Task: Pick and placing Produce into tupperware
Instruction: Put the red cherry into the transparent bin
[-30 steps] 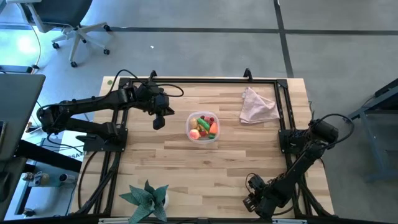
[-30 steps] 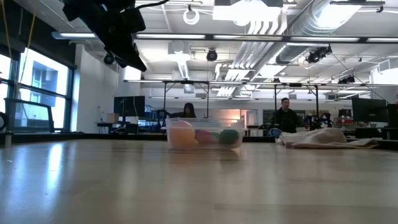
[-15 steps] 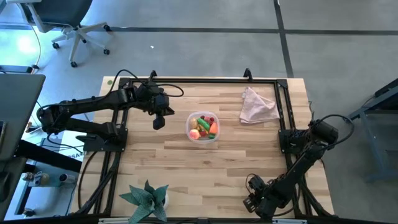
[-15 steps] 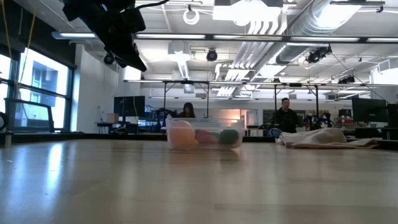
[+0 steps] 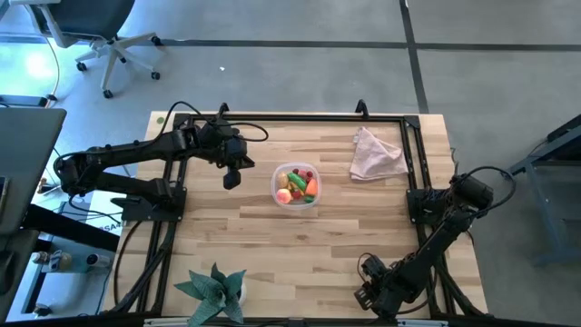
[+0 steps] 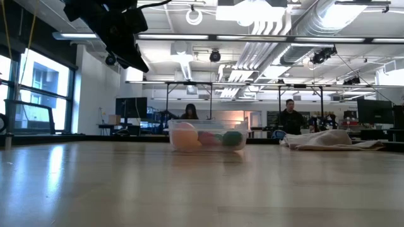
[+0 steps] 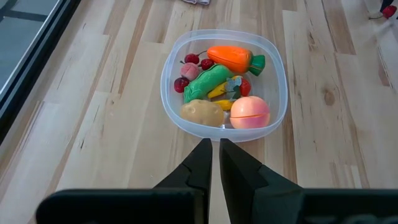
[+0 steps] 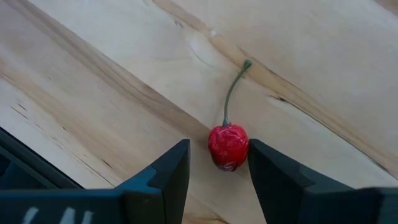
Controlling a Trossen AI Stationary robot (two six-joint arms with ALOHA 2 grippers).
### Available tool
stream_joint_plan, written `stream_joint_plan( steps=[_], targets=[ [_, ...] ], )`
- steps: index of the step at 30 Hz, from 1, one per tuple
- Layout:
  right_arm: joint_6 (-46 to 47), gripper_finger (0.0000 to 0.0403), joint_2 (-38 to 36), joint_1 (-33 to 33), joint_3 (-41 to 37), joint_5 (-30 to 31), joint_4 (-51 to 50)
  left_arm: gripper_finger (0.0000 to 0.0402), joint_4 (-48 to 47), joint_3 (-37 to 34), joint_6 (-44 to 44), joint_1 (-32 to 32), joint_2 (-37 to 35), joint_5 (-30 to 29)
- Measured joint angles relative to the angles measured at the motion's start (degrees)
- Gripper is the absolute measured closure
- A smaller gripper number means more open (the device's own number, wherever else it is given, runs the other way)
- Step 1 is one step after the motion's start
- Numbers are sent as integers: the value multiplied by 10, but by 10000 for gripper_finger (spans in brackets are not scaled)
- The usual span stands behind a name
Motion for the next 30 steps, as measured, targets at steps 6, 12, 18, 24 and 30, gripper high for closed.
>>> stream_joint_plan(
  steps=[6, 12, 18, 24, 30],
  targets=[
    [-2, 274, 0, 0, 0, 5, 0, 380, 0, 0, 0, 0, 0, 0],
    [-1, 293, 1, 0, -1, 10, 0, 380, 0, 0, 0, 0, 0, 0],
    [0, 306, 1, 0, -1, 18, 2, 380, 0, 0, 0, 0, 0, 0],
    [-2, 324, 1, 0, -1, 25, 4, 380, 0, 0, 0, 0, 0, 0],
    [-6, 328, 2, 0, -1, 32, 7, 380, 0, 0, 0, 0, 0, 0]
  ],
)
